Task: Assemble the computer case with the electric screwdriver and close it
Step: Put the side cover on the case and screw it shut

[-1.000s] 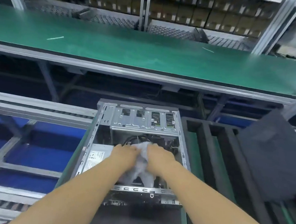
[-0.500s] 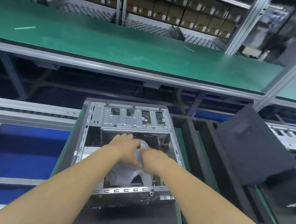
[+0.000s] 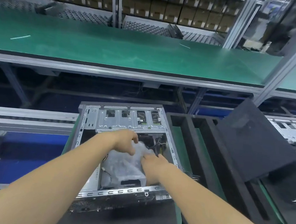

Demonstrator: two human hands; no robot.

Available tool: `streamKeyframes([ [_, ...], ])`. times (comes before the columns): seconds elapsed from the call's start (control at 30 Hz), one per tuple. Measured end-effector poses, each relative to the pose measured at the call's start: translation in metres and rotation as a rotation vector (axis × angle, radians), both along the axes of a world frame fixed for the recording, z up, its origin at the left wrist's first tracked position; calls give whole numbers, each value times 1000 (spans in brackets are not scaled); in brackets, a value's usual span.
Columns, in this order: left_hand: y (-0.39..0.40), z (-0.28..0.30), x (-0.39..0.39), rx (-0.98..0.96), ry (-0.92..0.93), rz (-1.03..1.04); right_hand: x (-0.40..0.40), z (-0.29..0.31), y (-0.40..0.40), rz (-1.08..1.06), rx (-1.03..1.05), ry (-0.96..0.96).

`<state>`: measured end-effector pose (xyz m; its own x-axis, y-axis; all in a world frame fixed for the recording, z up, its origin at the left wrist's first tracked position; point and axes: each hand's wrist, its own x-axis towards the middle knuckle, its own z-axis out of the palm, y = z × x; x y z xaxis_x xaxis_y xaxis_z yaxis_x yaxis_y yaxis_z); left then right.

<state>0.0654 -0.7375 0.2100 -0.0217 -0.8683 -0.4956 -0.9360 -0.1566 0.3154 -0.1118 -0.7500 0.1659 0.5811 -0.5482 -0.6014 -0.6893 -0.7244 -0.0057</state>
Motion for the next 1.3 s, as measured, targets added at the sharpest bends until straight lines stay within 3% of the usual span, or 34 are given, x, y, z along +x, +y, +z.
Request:
streamKeyframes([
  [0.1, -6, 3, -2, -108, -113, 42, -1, 17, -11, -239, 157, -228],
  [0.23, -15, -1, -13, -113, -119, 79, -6, 47, -30, -367, -54, -521],
  [0.37, -32, 6, -51, -376, -12, 164, -37, 62, -60, -456, -172, -632],
  [0.47, -44, 12, -93, -519, 76, 206, -79, 56, -88, -447, -213, -611],
  [0.57, -58, 10, -141, -529, 129, 162, -126, 39, -118, -425, -175, -521],
  [0.8, -86, -21, -232, -383, -88, 164, -215, -42, -160, -278, 24, -309],
  [1.0, -87, -51, -277, -246, -209, 154, -234, -73, -166, -116, 132, -249],
  [1.1, -92, -62, -297, -214, -224, 188, -241, -62, -184, -90, 82, -281],
  [1.3, -155, -47, -353, -290, 102, 317, -304, -9, -264, -76, -335, -245],
])
